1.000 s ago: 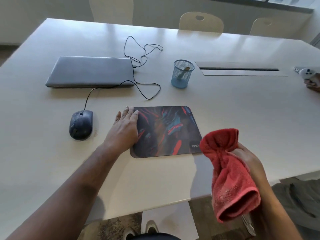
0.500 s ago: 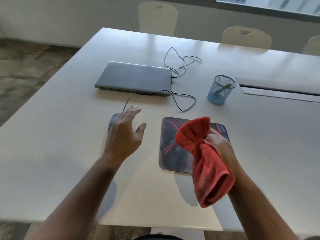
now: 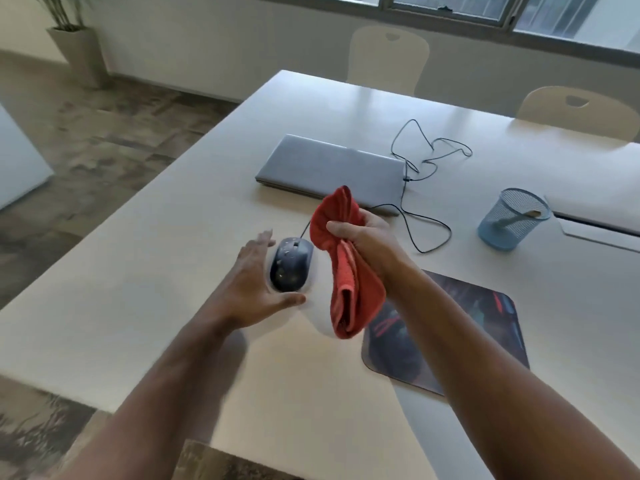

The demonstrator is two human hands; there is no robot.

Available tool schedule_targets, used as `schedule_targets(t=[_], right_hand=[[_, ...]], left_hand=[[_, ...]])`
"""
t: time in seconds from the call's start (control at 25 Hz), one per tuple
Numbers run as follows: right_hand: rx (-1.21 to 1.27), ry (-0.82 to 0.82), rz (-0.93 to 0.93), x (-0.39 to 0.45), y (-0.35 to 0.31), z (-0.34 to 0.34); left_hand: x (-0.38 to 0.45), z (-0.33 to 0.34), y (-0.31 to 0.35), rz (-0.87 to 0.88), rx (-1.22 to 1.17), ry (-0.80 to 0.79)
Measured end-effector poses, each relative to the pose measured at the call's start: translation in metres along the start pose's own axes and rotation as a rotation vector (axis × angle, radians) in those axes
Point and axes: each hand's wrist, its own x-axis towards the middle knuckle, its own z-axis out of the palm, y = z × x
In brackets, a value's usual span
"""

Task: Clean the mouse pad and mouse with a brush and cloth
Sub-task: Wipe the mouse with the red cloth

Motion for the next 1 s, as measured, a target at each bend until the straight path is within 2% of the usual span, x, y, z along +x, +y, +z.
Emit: schedule_targets(t=[0.12, 0.24, 0.4, 0.52, 0.68, 0.76, 0.88, 1.0], right_hand=[[-0.063, -0.062, -0.023, 0.025, 0.000, 0.022], [-0.250, -0.159, -0.058, 0.038, 0.007, 0.038], [-0.840, -0.187, -0.179, 0.049, 0.010, 0.043], [-1.051, -0.181, -0.323, 0.045, 0.010, 0.047], [-1.082, -0.240, -0.551, 0.027, 0.021, 0.045], [-1.049, -0.249, -0.520, 0.032, 0.015, 0.038], [-0.951, -0.253, -0.371, 0.049, 0.003, 0.037], [-1.026, -0.238, -0.361, 0.056, 0.006, 0.043]], left_hand=[[0.001, 0.004, -0.001, 0.010, 0.012, 0.033], [0.002, 0.007, -0.003, -0.003, -0.011, 0.043], [0.002, 0.010, -0.005, -0.022, -0.050, 0.042], [0.002, 0.010, -0.004, -0.026, -0.057, 0.052], [0.001, 0.007, 0.000, 0.007, -0.067, 0.083], [0.001, 0.007, 0.001, -0.017, -0.077, 0.062], [0.002, 0.007, -0.001, -0.029, -0.079, 0.033], [0.003, 0.007, -0.004, -0.021, -0.075, 0.025]])
